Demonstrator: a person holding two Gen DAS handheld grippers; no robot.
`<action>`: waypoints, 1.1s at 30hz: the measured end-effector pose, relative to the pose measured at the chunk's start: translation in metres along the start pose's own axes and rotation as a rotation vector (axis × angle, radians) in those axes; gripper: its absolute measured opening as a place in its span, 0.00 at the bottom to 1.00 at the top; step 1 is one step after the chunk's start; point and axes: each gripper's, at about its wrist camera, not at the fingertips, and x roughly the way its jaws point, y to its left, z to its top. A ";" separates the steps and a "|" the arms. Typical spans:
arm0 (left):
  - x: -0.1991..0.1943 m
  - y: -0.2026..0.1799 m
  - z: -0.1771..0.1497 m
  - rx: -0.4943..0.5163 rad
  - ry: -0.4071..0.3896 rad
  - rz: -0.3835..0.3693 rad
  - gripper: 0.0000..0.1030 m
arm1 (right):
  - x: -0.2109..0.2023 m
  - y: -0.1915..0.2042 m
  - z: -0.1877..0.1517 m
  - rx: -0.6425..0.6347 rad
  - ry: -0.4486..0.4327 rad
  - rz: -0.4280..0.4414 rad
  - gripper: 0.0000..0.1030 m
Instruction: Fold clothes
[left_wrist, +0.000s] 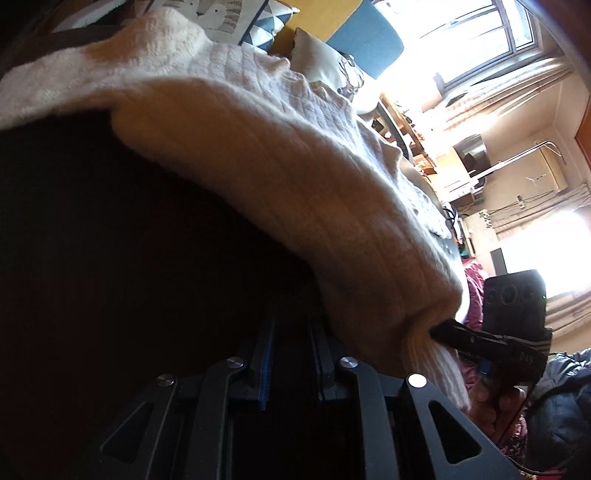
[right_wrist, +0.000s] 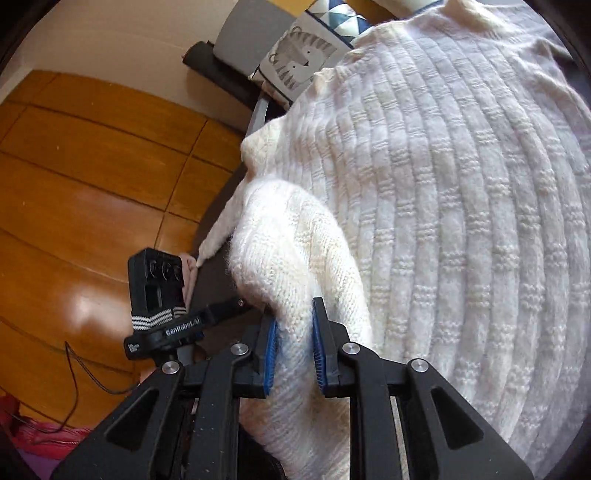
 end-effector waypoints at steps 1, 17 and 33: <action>0.004 -0.004 0.000 0.006 0.006 -0.017 0.16 | -0.002 -0.003 0.003 0.021 -0.011 0.018 0.18; 0.032 -0.008 -0.001 -0.210 -0.032 -0.218 0.42 | -0.033 -0.053 0.035 0.209 -0.124 0.117 0.18; 0.045 0.000 -0.014 -0.340 0.127 -0.325 0.15 | -0.040 -0.047 0.027 0.204 -0.121 0.126 0.18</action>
